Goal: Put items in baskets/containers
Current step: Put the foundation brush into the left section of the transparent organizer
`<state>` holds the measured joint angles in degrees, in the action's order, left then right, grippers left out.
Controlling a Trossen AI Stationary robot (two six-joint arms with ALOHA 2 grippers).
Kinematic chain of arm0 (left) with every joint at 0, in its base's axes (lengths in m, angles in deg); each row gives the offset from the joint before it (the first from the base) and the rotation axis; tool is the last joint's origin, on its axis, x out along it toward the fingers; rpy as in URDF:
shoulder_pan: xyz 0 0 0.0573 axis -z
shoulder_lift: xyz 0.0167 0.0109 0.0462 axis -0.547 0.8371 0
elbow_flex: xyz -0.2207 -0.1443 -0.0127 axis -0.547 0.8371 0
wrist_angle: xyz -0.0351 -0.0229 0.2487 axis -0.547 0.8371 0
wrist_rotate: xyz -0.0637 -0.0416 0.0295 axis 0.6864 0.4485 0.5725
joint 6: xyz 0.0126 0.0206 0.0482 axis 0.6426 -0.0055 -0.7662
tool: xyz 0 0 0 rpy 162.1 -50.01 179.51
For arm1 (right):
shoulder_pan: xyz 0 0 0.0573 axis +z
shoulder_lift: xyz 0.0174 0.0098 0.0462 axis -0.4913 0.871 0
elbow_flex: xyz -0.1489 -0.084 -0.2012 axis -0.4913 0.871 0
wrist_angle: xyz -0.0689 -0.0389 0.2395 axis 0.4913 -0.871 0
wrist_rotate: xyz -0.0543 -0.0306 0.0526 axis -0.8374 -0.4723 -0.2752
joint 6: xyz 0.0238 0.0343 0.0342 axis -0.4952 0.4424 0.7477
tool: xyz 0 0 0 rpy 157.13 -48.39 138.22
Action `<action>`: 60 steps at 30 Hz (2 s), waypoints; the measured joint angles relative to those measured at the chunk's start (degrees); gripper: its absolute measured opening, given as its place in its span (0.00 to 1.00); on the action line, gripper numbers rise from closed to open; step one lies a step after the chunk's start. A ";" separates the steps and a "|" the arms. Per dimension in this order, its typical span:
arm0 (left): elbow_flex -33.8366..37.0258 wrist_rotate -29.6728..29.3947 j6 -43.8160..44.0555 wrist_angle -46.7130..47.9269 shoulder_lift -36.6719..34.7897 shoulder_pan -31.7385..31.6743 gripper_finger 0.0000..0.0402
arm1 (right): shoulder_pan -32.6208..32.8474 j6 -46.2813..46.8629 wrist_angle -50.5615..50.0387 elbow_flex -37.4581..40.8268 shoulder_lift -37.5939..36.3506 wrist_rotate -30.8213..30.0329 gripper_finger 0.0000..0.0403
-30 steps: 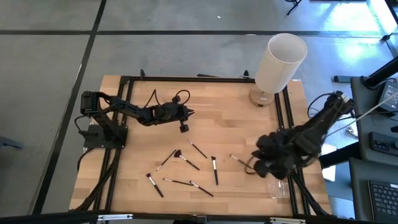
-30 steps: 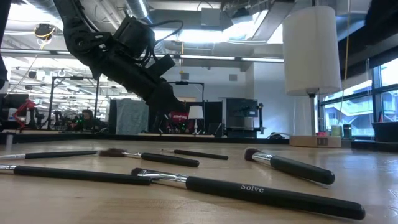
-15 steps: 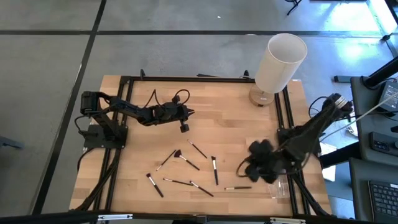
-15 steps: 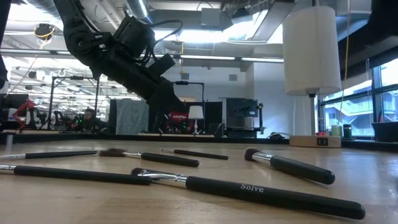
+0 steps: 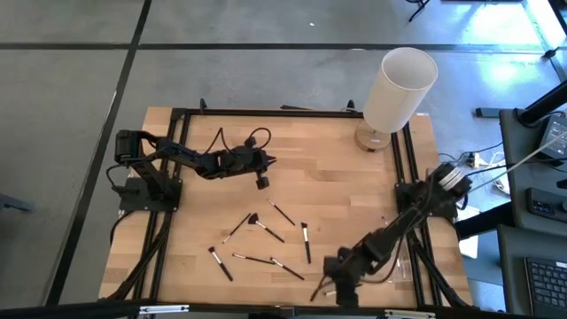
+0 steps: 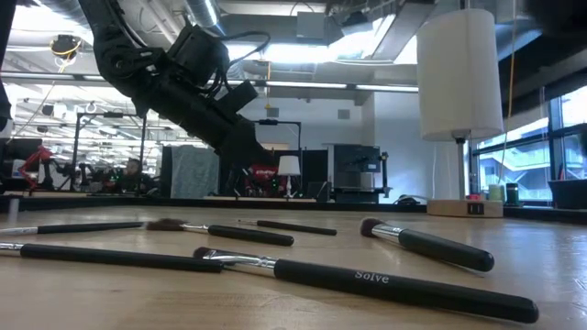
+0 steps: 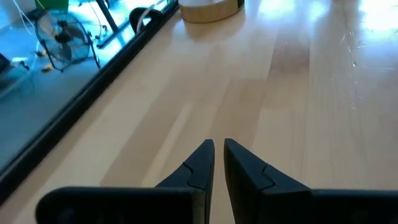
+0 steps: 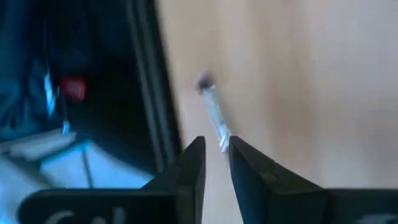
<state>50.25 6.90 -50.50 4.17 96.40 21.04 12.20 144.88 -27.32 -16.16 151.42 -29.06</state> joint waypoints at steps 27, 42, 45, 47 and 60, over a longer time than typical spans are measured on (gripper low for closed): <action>0.00 -4.12 9.93 9.06 0.02 7.02 0.08 | 10.17 -10.02 -8.30 -9.43 8.38 -8.62 0.02; 0.00 -10.90 9.91 9.54 0.02 13.68 0.08 | 11.22 -23.80 -28.48 -26.59 10.70 -17.29 0.06; 0.00 -11.21 9.89 9.54 0.02 13.64 0.08 | 11.10 -24.09 -29.75 -26.56 11.48 -17.44 0.14; 0.00 -11.91 9.84 9.52 0.02 13.63 0.08 | 10.75 -25.00 -29.69 -26.56 11.94 -17.44 0.21; 0.00 -13.65 8.64 9.46 0.02 13.46 0.08 | 10.50 -28.47 -26.37 -25.69 15.17 -17.83 0.32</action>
<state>50.25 -6.75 -41.86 13.62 96.42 34.51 22.69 116.42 -53.69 -41.85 166.59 -46.90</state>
